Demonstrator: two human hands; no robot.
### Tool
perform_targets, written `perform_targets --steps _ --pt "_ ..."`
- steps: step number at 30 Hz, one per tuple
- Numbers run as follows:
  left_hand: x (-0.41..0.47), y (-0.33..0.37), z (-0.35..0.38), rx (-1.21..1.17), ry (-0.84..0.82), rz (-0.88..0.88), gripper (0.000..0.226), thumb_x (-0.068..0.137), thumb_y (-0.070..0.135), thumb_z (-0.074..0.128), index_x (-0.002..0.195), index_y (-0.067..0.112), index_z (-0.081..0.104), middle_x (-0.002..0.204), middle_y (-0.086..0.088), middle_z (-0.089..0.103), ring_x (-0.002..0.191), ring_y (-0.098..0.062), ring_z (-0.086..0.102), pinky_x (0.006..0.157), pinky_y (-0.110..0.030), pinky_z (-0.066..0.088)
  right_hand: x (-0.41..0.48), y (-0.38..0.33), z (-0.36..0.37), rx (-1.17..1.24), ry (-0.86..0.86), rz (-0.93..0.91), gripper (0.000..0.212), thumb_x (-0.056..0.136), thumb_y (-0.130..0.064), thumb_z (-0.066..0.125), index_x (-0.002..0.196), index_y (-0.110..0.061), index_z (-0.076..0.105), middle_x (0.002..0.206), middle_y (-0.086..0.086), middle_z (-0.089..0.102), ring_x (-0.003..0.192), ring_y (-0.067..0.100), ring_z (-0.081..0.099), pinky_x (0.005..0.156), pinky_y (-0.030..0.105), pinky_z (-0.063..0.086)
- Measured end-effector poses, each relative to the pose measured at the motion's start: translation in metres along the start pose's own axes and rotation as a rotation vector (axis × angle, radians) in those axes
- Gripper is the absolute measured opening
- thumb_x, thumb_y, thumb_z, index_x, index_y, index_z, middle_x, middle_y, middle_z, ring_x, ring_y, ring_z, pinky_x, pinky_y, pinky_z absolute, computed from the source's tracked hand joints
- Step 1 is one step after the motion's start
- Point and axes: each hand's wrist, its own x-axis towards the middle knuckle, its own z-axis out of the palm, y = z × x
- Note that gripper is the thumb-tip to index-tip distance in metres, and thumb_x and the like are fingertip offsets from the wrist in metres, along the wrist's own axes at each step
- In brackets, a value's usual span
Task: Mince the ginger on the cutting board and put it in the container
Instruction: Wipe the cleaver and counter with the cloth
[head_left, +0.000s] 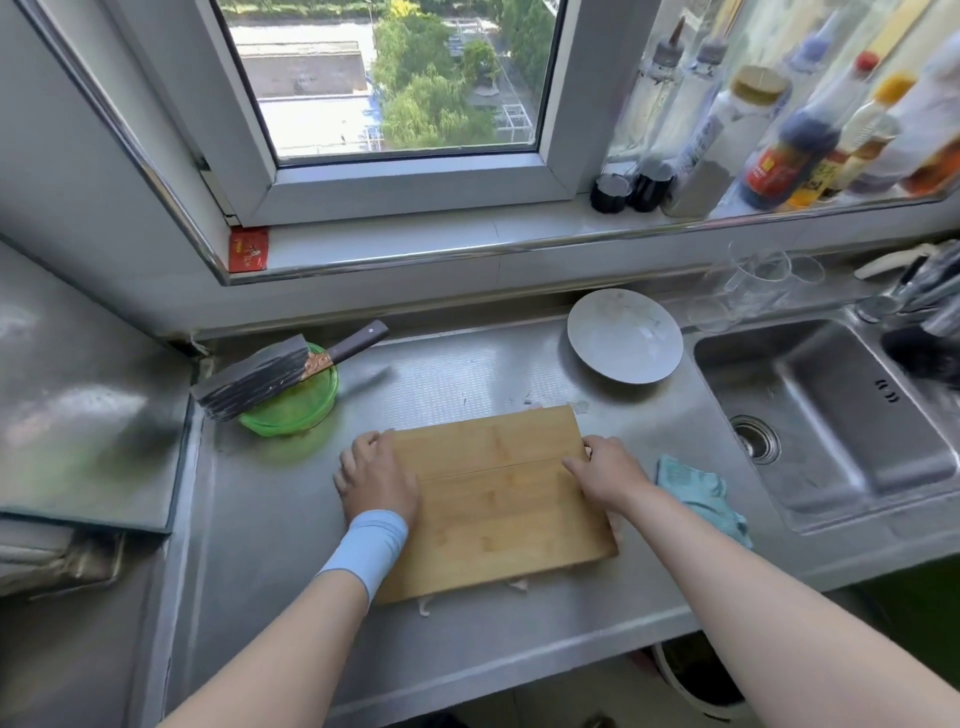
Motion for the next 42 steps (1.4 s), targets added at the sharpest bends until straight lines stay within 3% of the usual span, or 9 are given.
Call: perform_targets --steps 8,14,20,23,26,29,33,39,42 --pt "-0.022 0.134 0.029 -0.137 -0.249 0.475 0.046 0.094 0.032 0.057 0.139 0.029 0.048 0.14 0.003 0.046 0.135 -0.02 0.034 0.112 -0.034 0.027 -0.01 0.064 -0.062 -0.138 0.044 -0.022 0.043 0.095 -0.016 0.048 0.136 -0.024 0.054 0.142 0.003 0.05 0.131 0.026 0.049 0.108 0.04 0.04" --pt "-0.049 0.222 0.074 -0.095 -0.566 0.477 0.046 0.094 0.031 0.057 0.139 0.026 0.05 0.135 0.002 0.055 0.121 -0.02 0.053 0.104 -0.034 0.042 -0.004 0.124 -0.076 -0.33 0.013 0.058 0.056 0.09 -0.026 0.059 0.144 -0.023 0.044 0.145 0.007 0.048 0.133 0.032 0.044 0.109 0.042 0.038" --pt "-0.066 0.256 0.101 -0.046 -0.668 0.403 0.065 0.091 0.032 0.062 0.149 0.022 0.035 0.145 0.002 0.049 0.13 -0.02 0.048 0.11 -0.035 0.038 0.003 0.13 -0.092 -0.579 0.032 -0.115 0.034 0.09 -0.049 0.059 0.113 -0.024 0.066 0.122 0.005 0.059 0.121 0.028 0.048 0.1 0.038 0.036" --pt "-0.065 0.26 0.093 -0.149 -0.682 0.381 0.079 0.088 0.029 0.066 0.155 0.021 0.025 0.153 0.002 0.04 0.14 -0.02 0.039 0.115 -0.033 0.031 0.008 0.114 -0.11 -0.238 -0.054 -0.207 0.02 0.085 -0.036 0.063 0.077 -0.023 0.05 0.086 -0.002 0.056 0.091 0.023 0.053 0.074 0.031 0.036" --pt "-0.057 0.256 0.072 -0.329 -0.687 0.314 0.055 0.088 0.025 0.066 0.139 0.018 0.05 0.134 -0.002 0.057 0.124 -0.02 0.053 0.106 -0.034 0.042 0.009 0.088 -0.131 0.094 -0.151 -0.256 0.029 0.08 -0.027 0.067 0.07 -0.019 0.042 0.071 -0.003 0.047 0.067 0.016 0.044 0.057 0.03 0.031" --pt "-0.041 0.241 0.041 -0.581 -0.695 0.229 0.037 0.086 0.029 0.071 0.108 0.001 0.063 0.093 -0.005 0.06 0.087 -0.018 0.055 0.078 -0.032 0.047 0.008 0.055 -0.145 0.323 -0.163 -0.3 0.021 0.078 -0.024 0.071 0.073 -0.018 0.051 0.073 -0.002 0.054 0.068 0.014 0.05 0.063 0.031 0.04" --pt "-0.019 0.208 -0.012 -0.656 -0.614 0.268 0.032 0.082 0.045 0.074 0.088 0.014 0.066 0.083 -0.002 0.064 0.079 -0.017 0.058 0.071 -0.032 0.047 0.001 0.005 -0.154 0.488 -0.335 -0.353 0.04 0.07 -0.031 0.076 0.106 -0.017 0.067 0.101 0.004 0.073 0.089 0.017 0.068 0.073 0.027 0.052" --pt "0.024 0.156 -0.092 -0.433 -0.496 0.433 0.011 0.089 0.038 0.067 0.097 0.031 0.062 0.095 -0.005 0.074 0.088 -0.024 0.07 0.08 -0.044 0.058 -0.013 -0.077 -0.143 0.417 -0.333 -0.436 0.045 0.067 -0.046 0.08 0.099 -0.014 0.075 0.097 0.009 0.073 0.089 0.016 0.066 0.08 0.034 0.05" --pt "0.043 0.12 -0.134 -0.397 -0.484 0.417 0.023 0.086 0.038 0.072 0.103 0.025 0.065 0.09 0.002 0.072 0.081 -0.015 0.067 0.073 -0.031 0.056 -0.019 -0.108 -0.133 0.505 -0.216 -0.461 0.049 0.063 -0.051 0.083 0.081 -0.01 0.065 0.08 0.007 0.063 0.079 0.018 0.057 0.075 0.038 0.043"
